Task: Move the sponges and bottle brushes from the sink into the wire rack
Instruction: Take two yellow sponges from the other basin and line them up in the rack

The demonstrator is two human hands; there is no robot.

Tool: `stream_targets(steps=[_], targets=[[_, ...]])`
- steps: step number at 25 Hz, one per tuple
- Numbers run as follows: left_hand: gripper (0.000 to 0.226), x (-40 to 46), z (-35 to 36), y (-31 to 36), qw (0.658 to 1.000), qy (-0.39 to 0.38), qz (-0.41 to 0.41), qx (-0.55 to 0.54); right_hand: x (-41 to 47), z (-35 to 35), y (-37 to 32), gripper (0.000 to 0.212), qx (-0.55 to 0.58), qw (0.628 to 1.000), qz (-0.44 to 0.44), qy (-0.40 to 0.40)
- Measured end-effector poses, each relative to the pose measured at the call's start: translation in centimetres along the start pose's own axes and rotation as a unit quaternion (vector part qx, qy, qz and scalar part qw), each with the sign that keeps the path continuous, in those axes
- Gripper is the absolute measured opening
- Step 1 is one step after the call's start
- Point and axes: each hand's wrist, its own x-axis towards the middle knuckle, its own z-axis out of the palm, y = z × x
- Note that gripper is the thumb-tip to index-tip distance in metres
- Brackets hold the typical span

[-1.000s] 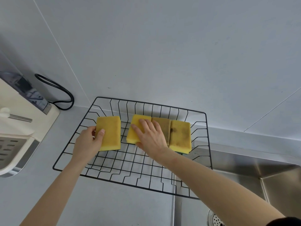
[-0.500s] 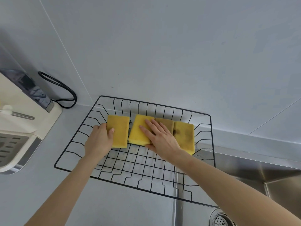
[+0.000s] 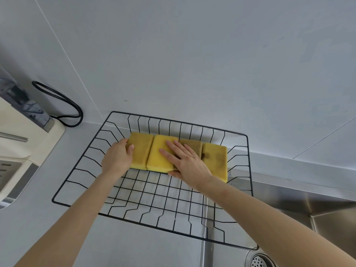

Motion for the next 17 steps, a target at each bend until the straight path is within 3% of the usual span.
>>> stream_targets(steps=[3,7,13,17], targets=[[0.051,-0.4,-0.1,-0.3,0.998,-0.034,0.032,-0.04,0.1,0.0,0.1,0.068,-0.006,1.0,-0.004,-0.009],[0.077,-1.3,-0.2,-1.6,0.976,-0.196,0.098,0.008,0.1,-0.2,0.1,0.069,-0.01,1.0,0.001,-0.019],[0.073,-1.2,0.5,-1.1,0.982,-0.129,0.125,0.05,0.1,0.0,0.0,0.069,-0.022,1.0,0.002,-0.012],[0.074,-1.1,0.9,-1.0,0.983,-0.125,0.123,0.062,0.1,0.6,0.0,0.069,-0.037,0.999,0.014,0.005]])
